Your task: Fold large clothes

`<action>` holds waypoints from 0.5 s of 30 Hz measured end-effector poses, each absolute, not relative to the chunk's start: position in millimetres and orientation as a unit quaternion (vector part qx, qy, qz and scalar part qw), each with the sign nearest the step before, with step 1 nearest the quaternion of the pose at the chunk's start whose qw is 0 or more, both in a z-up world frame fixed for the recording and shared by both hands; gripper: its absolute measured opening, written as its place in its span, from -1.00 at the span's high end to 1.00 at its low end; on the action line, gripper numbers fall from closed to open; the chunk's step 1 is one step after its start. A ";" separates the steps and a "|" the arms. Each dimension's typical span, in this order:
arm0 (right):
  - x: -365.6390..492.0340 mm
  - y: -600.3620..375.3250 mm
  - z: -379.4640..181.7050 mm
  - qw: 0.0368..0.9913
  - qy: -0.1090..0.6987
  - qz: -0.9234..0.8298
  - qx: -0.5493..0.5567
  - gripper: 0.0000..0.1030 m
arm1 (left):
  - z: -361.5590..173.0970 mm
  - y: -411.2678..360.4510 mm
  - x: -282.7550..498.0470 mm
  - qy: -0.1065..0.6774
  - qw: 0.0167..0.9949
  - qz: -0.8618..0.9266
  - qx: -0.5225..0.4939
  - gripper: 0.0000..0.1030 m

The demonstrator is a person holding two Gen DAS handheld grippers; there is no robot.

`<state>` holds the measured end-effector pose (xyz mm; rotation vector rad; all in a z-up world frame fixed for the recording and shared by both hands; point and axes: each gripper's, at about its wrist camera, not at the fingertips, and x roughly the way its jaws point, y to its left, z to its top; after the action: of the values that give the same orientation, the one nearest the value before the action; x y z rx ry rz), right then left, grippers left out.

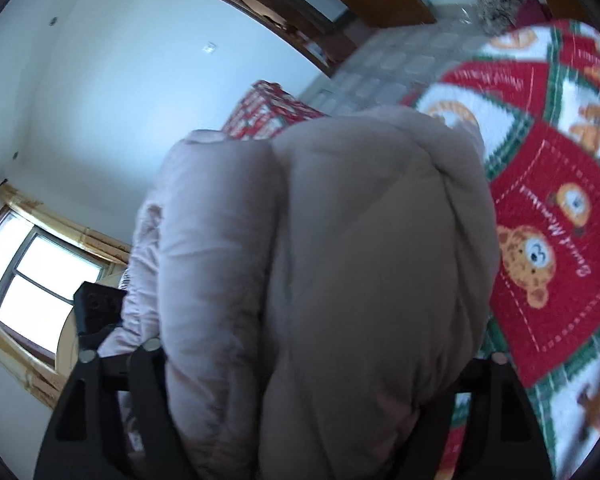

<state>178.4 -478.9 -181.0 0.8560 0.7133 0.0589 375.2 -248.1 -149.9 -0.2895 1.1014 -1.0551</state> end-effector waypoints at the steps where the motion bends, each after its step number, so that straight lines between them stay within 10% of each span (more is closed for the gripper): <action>1: 178.0 -473.3 -182.4 0.855 0.338 0.023 0.394 -0.64 | -147.3 -249.6 373.7 0.489 0.725 -0.473 -0.111 -0.94; 15: 122.1 -467.2 -144.4 0.878 0.312 -0.031 0.362 -0.77 | -113.7 -219.9 336.8 0.424 0.781 -0.458 0.020 -0.95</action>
<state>122.1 -467.2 -144.4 0.7557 0.6517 -0.0637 336.8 -219.9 -113.7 0.0426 0.9157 -0.9885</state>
